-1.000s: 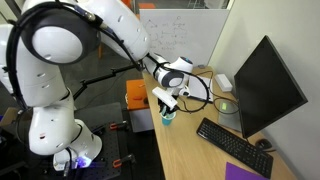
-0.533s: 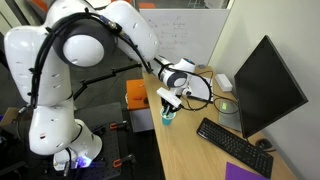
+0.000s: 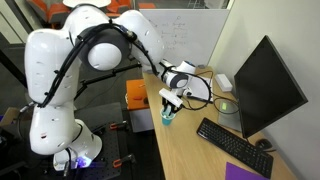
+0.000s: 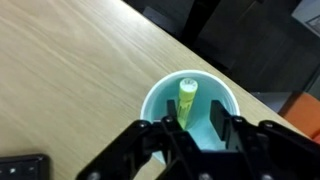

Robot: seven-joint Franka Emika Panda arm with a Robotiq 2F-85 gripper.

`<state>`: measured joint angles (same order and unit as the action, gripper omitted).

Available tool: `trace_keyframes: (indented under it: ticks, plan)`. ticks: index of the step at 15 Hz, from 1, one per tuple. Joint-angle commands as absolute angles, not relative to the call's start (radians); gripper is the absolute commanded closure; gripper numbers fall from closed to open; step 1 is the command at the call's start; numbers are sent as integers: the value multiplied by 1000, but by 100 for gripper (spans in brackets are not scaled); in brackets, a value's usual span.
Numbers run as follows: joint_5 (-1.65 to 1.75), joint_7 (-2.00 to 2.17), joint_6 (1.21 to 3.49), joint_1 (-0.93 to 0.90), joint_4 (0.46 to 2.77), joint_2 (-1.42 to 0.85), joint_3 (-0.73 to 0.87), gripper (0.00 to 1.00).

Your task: Remove the marker from the cup and put it on the table

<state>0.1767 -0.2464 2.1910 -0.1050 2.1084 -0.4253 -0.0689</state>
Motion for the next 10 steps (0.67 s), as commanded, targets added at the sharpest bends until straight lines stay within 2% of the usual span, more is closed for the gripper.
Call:
trace_keyframes:
  ticks: [1,2,7,10]
  plan:
    - [198,-201,2147,-113,2060,-464,-72,54]
    - [198,-196,2144,-115,2054,-472,-71,51]
    - [201,-186,2126,-119,2026,-506,-67,59]
    - [202,-175,2112,-121,2011,-524,-63,59]
